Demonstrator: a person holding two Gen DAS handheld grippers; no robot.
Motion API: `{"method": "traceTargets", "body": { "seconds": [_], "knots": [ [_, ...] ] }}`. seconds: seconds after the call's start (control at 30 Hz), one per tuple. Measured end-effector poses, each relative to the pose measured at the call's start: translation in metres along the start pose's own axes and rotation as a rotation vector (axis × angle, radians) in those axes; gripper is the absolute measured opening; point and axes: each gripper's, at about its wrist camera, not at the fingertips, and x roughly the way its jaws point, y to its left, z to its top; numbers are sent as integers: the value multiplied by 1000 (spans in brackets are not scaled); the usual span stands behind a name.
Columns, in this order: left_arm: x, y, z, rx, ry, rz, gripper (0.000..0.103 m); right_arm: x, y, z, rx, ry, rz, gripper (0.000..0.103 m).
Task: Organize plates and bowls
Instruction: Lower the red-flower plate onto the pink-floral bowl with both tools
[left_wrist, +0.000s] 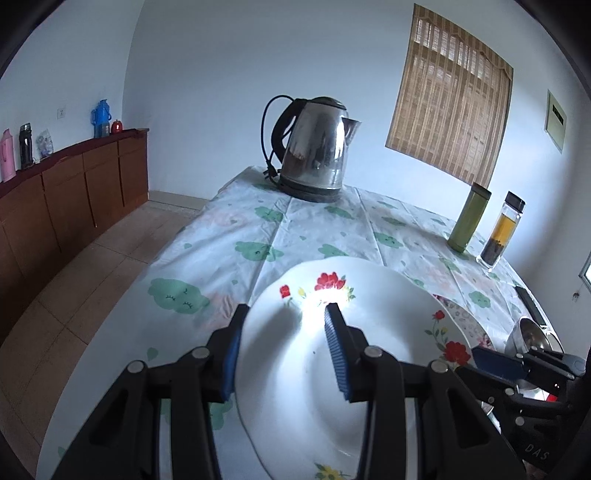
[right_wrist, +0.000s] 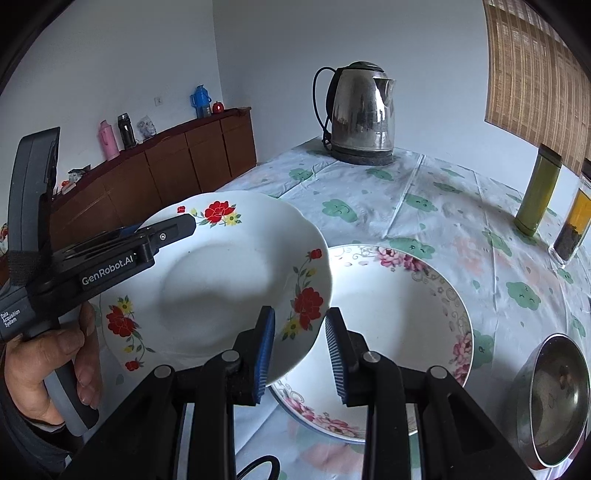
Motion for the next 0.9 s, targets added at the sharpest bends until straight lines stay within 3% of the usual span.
{"method": "traceTargets", "body": {
  "seconds": [0.43, 0.9],
  "knots": [
    [5, -32, -2, 24, 1, -2, 38, -10, -39, -6, 105, -18, 33, 30],
    [9, -65, 9, 50, 0, -18, 38, -25, -61, -11, 135, -57, -19, 24]
  ]
}}
